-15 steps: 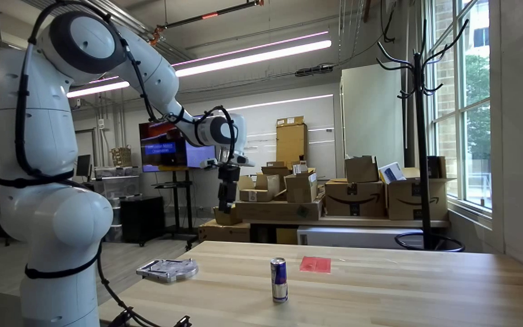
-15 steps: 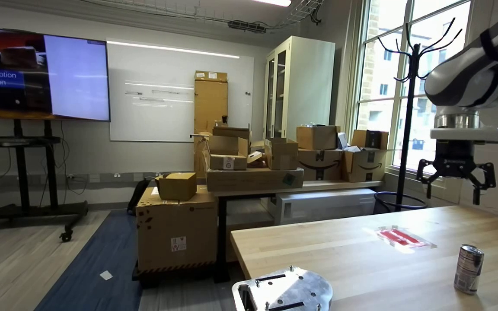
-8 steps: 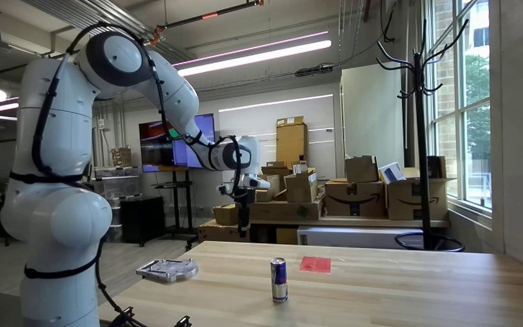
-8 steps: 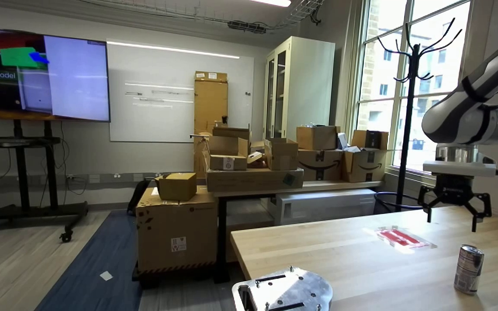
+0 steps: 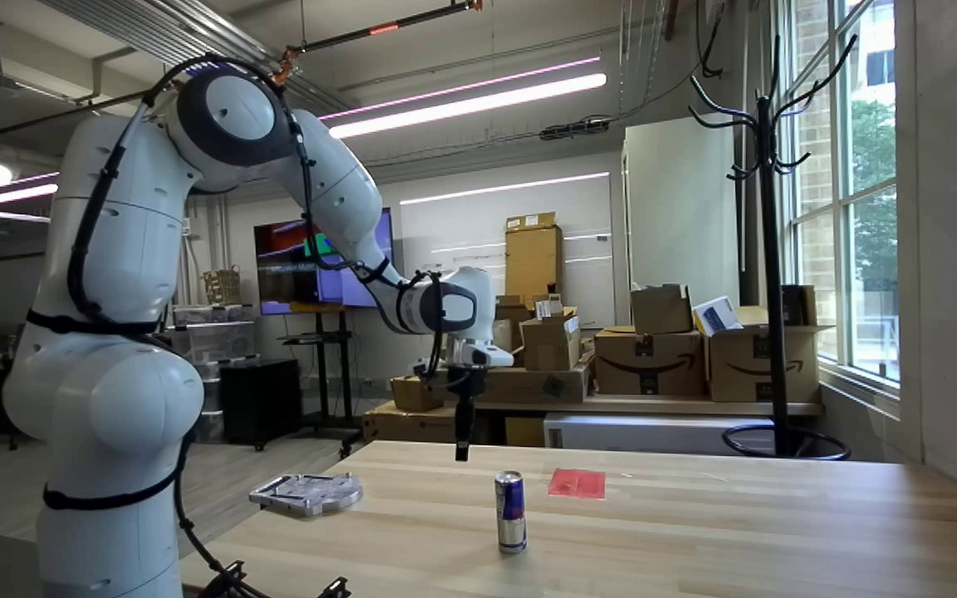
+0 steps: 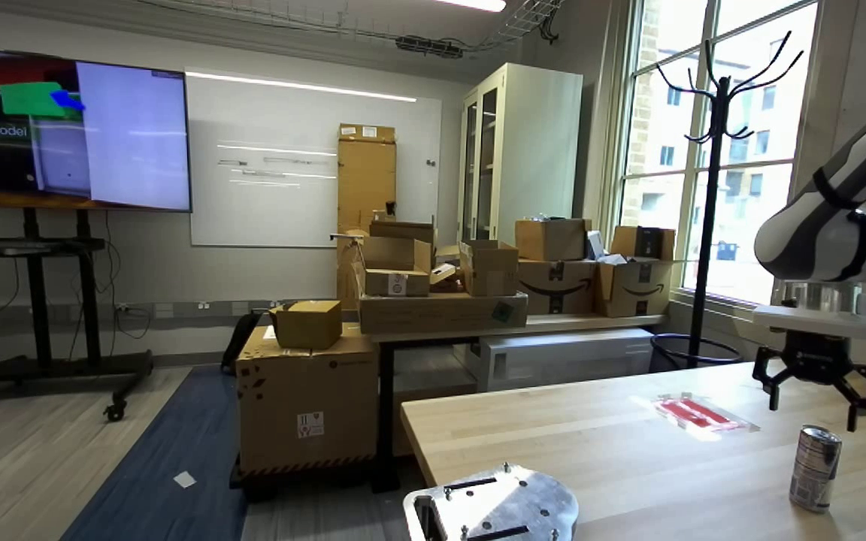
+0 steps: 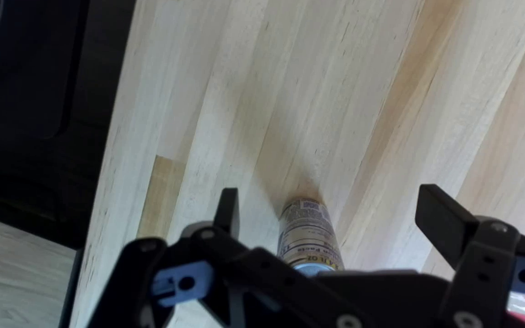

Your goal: Move the can to the left

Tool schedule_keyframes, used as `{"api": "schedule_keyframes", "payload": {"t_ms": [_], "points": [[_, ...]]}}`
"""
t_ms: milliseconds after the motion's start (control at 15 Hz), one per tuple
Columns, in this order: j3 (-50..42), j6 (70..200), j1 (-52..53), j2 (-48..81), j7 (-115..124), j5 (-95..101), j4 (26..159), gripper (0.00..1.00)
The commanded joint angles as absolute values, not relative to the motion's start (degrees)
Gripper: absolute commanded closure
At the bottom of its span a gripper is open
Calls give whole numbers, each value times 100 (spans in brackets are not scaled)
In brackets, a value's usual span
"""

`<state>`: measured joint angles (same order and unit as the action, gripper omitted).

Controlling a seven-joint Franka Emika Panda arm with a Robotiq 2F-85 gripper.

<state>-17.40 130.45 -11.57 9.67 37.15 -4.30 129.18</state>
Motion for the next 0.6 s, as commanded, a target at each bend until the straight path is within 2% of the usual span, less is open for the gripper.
{"api": "schedule_keyframes", "payload": {"t_ms": [0, 533], "points": [[-1721, 13521, -1359, 1221, 3521, -945, 12973, 0], [-1923, 14115, -1477, 1789, 3479, -1106, 12913, 0]]}}
